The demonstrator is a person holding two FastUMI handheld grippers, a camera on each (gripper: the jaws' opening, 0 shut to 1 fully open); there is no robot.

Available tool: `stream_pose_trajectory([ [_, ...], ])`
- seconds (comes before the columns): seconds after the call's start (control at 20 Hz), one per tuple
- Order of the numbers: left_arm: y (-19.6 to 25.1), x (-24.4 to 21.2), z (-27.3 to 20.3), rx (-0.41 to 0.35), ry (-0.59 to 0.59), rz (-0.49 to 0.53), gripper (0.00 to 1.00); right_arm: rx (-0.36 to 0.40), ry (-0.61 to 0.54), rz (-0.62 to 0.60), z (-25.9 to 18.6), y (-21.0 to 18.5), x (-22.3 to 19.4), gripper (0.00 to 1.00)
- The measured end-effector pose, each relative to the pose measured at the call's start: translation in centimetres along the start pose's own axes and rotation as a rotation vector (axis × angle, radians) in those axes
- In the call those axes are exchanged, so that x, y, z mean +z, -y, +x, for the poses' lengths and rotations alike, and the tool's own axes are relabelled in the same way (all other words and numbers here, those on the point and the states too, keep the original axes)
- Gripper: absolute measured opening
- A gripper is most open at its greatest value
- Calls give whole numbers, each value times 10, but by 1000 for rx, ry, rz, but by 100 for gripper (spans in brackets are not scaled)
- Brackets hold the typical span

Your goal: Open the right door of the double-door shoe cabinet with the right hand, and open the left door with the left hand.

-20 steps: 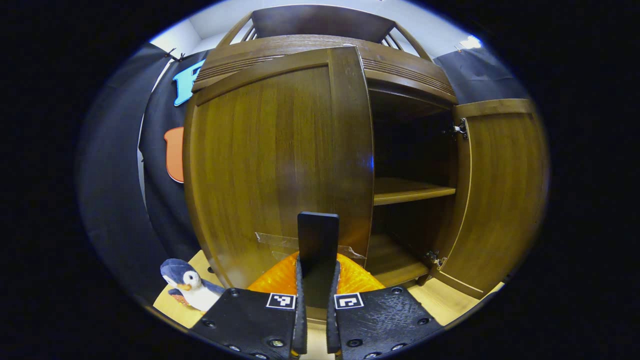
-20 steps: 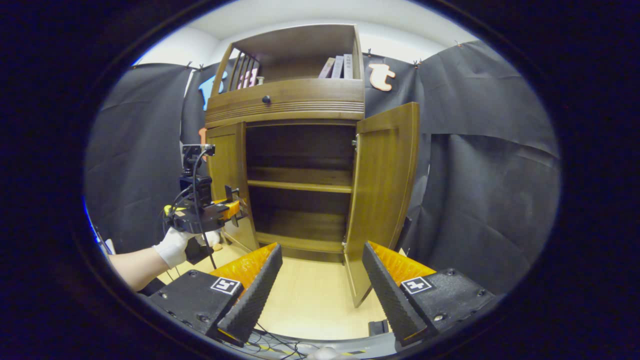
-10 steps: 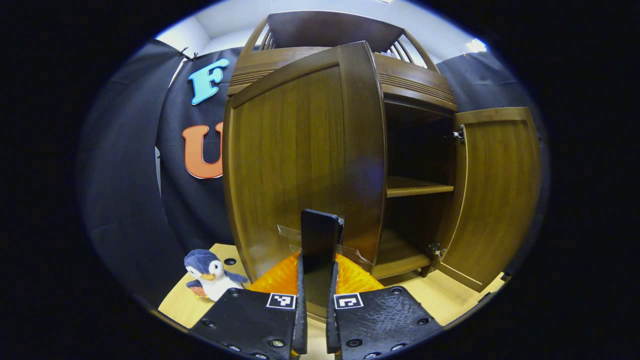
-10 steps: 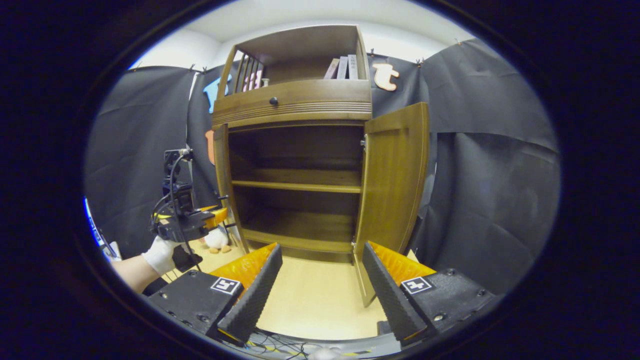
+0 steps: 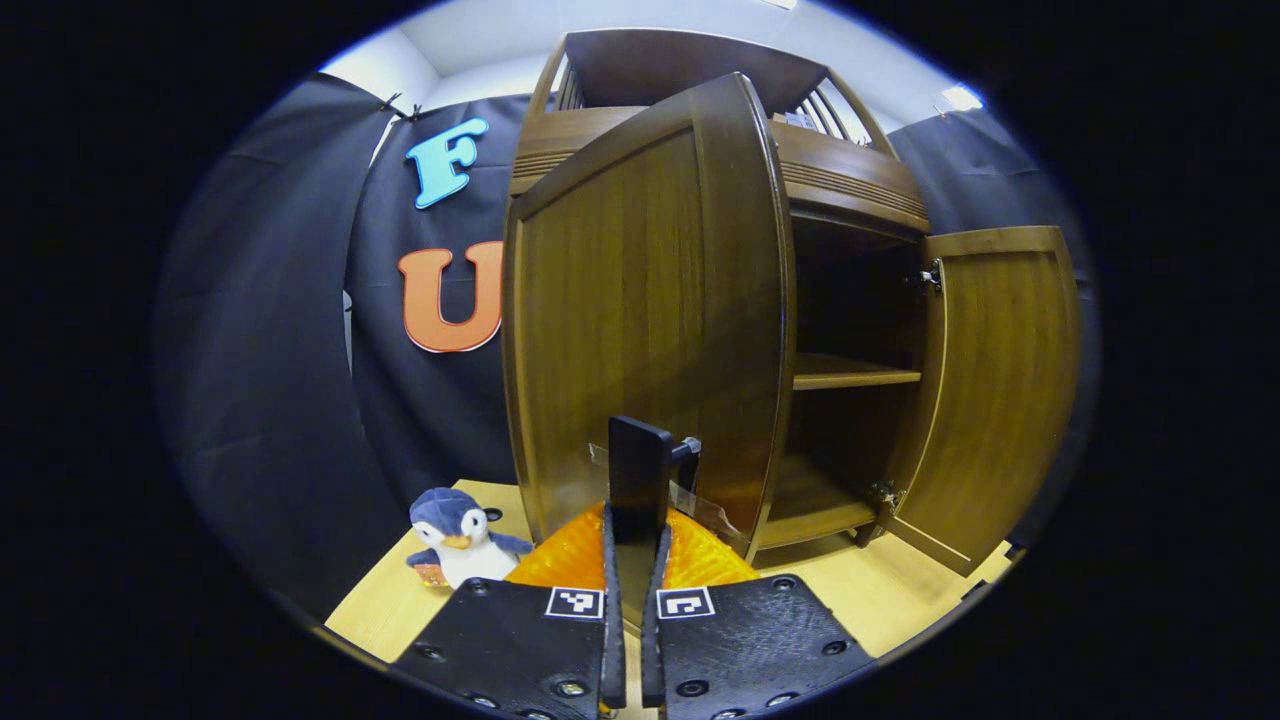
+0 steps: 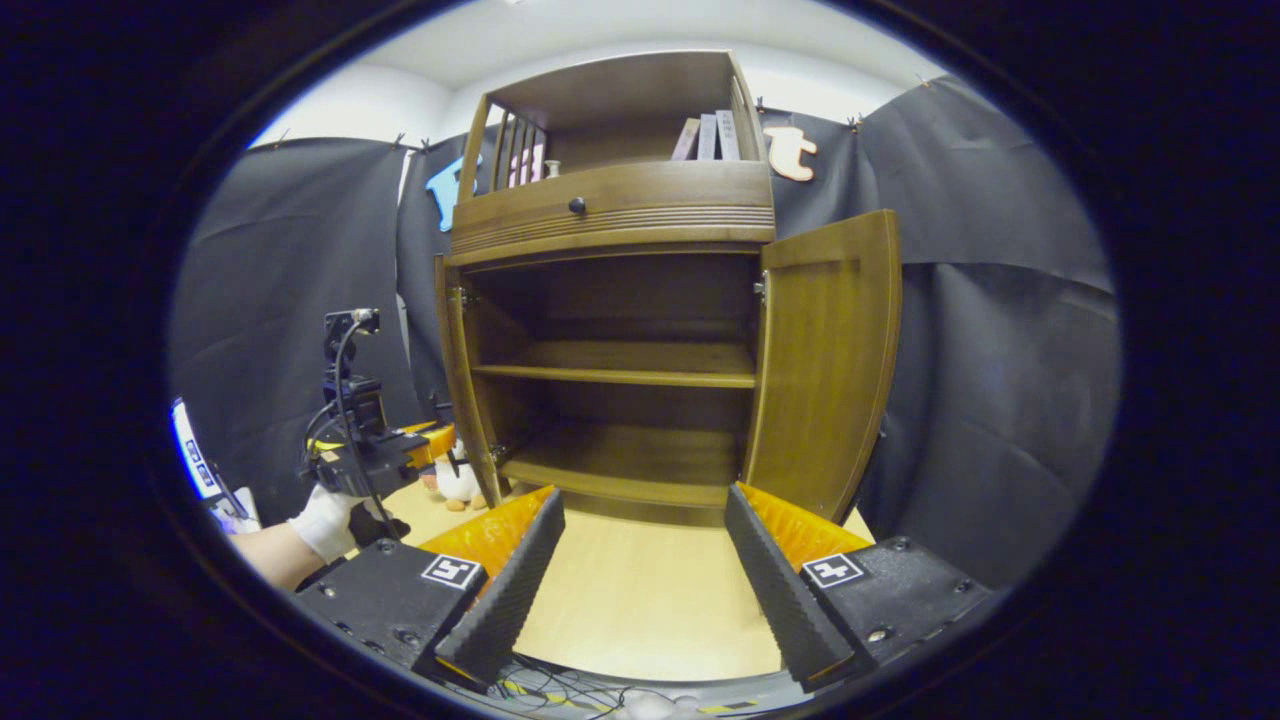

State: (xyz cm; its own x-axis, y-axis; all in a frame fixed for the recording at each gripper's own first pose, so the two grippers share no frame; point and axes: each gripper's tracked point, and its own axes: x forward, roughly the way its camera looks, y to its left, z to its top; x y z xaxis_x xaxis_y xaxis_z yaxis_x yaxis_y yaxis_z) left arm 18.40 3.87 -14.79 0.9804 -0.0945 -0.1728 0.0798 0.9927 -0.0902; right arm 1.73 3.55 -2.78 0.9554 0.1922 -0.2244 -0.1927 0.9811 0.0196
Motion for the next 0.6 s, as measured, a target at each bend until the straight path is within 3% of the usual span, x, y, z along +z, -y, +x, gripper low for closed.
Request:
stream_pose_trajectory([
  [0.6,-75,-4,-24,62,19,13,0,60,-17,9,-5,-33,-13,100],
])
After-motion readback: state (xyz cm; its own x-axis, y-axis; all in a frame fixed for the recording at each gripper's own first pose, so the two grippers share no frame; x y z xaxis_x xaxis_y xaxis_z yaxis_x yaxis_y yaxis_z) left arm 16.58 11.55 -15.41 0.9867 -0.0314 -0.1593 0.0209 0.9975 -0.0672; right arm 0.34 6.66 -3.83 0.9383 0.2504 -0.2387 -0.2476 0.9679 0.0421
